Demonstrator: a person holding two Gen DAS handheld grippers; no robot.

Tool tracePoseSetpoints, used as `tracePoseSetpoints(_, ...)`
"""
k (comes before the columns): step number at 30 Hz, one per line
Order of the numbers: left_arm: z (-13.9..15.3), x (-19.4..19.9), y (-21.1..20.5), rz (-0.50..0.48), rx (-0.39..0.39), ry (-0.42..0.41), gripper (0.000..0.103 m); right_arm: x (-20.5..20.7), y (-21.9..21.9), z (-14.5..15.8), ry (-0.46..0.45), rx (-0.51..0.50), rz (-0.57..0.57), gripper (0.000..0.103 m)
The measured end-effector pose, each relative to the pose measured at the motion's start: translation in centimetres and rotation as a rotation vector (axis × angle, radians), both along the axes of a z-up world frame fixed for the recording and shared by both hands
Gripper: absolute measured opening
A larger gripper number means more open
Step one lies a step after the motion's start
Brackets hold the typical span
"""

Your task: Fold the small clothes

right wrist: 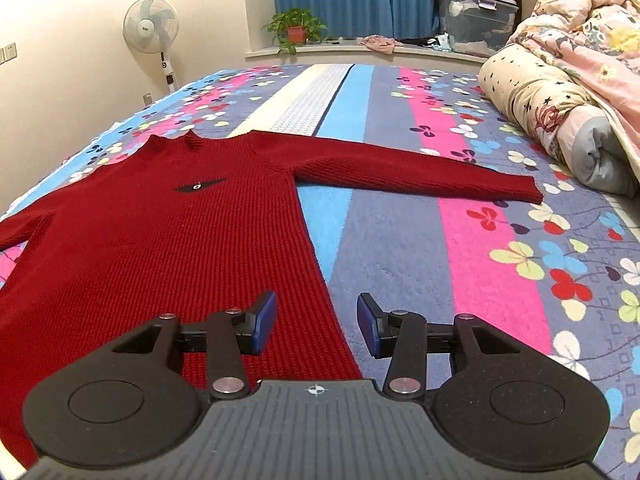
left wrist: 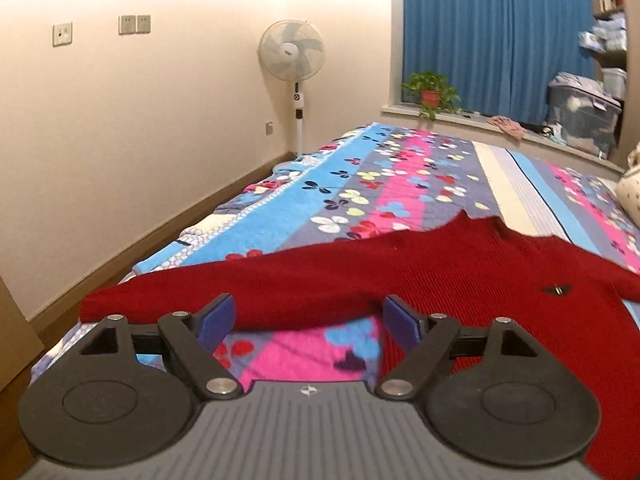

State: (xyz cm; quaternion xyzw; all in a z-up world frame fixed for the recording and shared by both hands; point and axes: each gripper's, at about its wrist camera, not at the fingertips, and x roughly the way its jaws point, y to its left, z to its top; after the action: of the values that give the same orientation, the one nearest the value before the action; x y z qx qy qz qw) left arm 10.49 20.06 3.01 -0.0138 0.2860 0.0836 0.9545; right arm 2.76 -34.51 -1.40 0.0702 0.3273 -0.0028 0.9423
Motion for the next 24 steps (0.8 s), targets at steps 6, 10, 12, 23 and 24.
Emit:
tracePoseSetpoints(6, -1.9, 3.3, 1.3, 0.037, -0.015, 0.002, 0.087, 0.6, 0.1, -0.2, -0.014, 0.010, -0.005, 0.046)
tracePoseSetpoints(10, -5.9, 4.7, 2.5, 0.094, -0.062, 0.193, 0.081, 0.9, 0.5, -0.1, -0.017, -0.009, 0.008, 0.046)
tracePoseSetpoints(12, -6.0, 5.0, 3.5, 0.129, -0.118, 0.162, 0.082, 1.3, 0.6, -0.2, -0.015, -0.024, 0.010, 0.046)
tracePoseSetpoints(23, -6.8, 6.8, 5.8, 0.162, -0.120, 0.157, 0.033, 3.3, 0.6, -0.5, 0.006, 0.038, 0.005, 0.033)
tracePoseSetpoints(24, -6.9, 6.9, 6.1, 0.166, -0.125, 0.151, 0.031, 3.3, 0.7, -0.4, 0.004, 0.045, 0.016, 0.016)
